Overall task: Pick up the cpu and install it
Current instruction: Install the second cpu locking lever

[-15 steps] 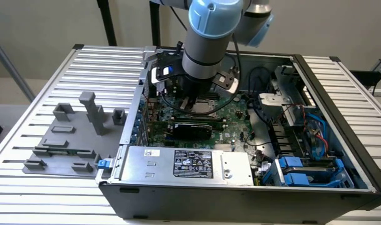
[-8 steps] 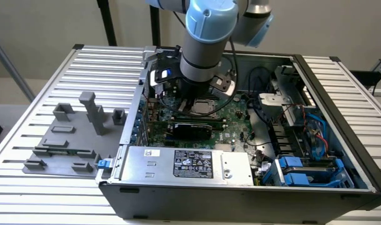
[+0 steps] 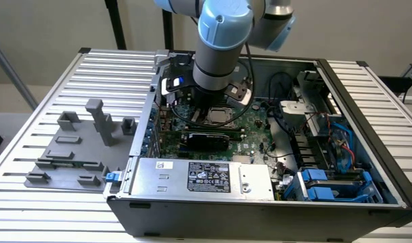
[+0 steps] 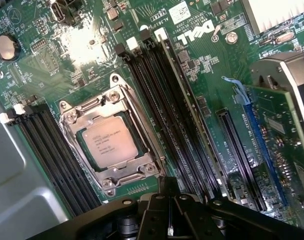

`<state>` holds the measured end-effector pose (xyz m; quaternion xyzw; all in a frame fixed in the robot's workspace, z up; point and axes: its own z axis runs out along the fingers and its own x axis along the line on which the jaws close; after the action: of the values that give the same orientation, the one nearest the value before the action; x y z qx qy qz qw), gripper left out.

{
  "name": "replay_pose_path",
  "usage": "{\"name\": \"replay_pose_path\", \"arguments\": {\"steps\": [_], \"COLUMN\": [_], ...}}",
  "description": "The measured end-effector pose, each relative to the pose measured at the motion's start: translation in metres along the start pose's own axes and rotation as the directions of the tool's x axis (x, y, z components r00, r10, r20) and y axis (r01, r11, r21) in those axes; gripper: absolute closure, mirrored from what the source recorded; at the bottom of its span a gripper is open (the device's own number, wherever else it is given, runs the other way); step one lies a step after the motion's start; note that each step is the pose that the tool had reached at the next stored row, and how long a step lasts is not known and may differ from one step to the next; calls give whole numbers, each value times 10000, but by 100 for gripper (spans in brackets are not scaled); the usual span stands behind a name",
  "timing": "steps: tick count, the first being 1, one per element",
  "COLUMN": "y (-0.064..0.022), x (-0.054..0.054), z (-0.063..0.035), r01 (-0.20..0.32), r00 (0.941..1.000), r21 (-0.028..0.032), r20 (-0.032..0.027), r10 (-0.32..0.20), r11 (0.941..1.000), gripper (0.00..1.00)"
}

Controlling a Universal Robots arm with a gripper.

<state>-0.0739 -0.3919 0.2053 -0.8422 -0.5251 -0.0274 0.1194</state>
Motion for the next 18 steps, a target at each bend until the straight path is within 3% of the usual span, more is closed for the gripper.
{"name": "replay_pose_path", "arguments": {"steps": [8, 15, 18], "y": [-10, -19, -25], "x": [11, 34, 43], "z": [49, 77, 83], "r01": [-1, 1, -3], "r00": [10000, 10000, 9999], "r21": [-71, -91, -107], "r20": [81, 86, 124], "r10": [2, 0, 4], "r11": [10000, 10000, 9999], "gripper": [89, 89, 89]}}
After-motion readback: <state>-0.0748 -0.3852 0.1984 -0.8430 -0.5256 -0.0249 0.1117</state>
